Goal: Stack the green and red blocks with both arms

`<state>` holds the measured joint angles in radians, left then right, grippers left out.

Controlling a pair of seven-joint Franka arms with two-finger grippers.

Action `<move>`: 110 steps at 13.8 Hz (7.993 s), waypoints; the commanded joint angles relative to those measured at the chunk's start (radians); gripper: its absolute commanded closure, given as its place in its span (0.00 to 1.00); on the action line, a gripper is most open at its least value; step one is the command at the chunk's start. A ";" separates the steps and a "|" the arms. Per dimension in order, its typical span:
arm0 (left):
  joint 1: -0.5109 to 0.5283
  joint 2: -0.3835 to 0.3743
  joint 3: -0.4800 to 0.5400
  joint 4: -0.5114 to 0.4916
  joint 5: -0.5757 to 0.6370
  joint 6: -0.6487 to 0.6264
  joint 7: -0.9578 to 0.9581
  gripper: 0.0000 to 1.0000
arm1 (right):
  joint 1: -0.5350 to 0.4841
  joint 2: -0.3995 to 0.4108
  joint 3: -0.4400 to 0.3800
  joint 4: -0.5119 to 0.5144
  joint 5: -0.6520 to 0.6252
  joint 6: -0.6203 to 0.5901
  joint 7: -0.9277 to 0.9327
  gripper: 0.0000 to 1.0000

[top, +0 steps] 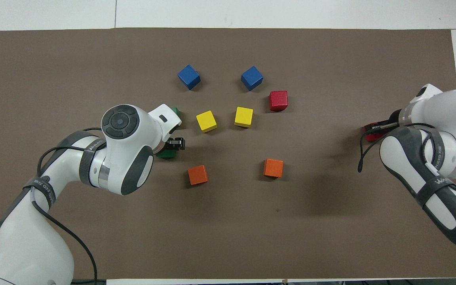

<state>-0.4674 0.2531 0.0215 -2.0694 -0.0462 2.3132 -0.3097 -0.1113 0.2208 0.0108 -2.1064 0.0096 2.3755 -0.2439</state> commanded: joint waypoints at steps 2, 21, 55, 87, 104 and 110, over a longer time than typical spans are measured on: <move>-0.010 0.003 0.014 -0.003 -0.009 -0.006 0.017 1.00 | -0.010 -0.008 0.009 -0.017 0.007 0.024 0.008 0.57; 0.644 -0.301 0.024 -0.228 -0.009 -0.074 0.718 1.00 | 0.329 0.031 0.017 0.426 -0.072 -0.358 0.645 0.01; 0.115 -0.025 0.020 0.307 -0.032 -0.285 0.055 0.00 | 0.374 0.396 0.066 0.603 -0.066 -0.174 0.548 0.01; 0.019 0.207 0.023 0.334 -0.006 -0.089 -0.045 1.00 | -0.070 -0.077 0.066 0.131 -0.011 -0.205 -0.112 1.00; 0.564 -0.153 0.026 0.157 -0.017 -0.401 0.690 1.00 | -0.064 -0.110 0.064 -0.004 0.052 -0.047 -0.147 1.00; 0.628 -0.227 0.026 -0.053 -0.017 -0.195 0.813 1.00 | -0.061 -0.107 0.064 -0.003 0.050 -0.038 -0.061 1.00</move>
<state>0.1478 0.1000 0.0578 -2.0080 -0.0630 2.0397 0.4700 -0.1639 0.1368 0.0681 -2.0800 0.0374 2.3070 -0.3276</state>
